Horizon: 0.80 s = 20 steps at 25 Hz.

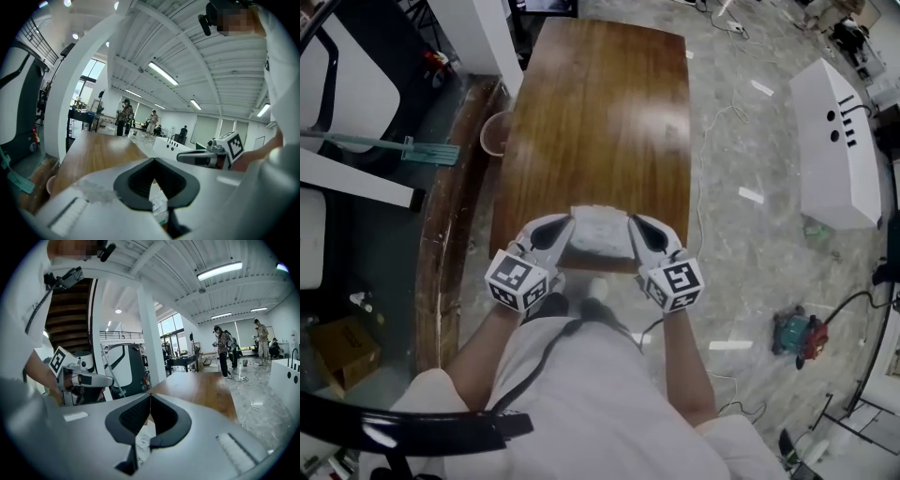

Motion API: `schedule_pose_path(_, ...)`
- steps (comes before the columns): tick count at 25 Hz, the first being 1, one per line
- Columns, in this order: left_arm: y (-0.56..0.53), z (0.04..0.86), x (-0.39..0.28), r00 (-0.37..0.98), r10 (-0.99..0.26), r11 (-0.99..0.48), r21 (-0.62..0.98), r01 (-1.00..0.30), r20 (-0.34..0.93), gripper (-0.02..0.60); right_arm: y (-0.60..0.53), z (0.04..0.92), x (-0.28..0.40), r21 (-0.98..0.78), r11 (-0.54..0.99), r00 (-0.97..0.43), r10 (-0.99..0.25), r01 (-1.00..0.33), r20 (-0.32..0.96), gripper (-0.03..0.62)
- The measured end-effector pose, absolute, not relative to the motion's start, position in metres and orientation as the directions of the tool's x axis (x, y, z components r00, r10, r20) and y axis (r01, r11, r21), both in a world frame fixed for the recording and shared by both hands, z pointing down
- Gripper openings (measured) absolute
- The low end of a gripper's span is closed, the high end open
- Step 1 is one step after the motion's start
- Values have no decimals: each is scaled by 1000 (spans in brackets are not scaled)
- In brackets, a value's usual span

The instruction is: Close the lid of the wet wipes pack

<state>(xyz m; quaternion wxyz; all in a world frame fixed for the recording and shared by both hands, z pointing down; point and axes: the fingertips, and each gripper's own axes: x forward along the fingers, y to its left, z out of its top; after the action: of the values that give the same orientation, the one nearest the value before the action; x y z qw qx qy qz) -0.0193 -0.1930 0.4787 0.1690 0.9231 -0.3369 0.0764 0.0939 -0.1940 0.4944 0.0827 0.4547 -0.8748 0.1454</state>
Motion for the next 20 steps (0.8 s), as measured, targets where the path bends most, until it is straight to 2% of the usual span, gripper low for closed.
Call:
schedule_pose_path(4,-201,495,-2,795,-540,-752,265,-603,276,2,-208,510,100,-169,537,-561,-766,-827,314,14)
schedule_pose_path(15,-220,527,19,810,-481,-768,283,-574,336,2,-227,573,92,-182,590,-600,-662,-787,448,123)
schedule_pose_path(20,-225,539,19,800,-481,-758,289,-585,360,2,-230,597,88,-194,613,-618,-617,-766,487,152)
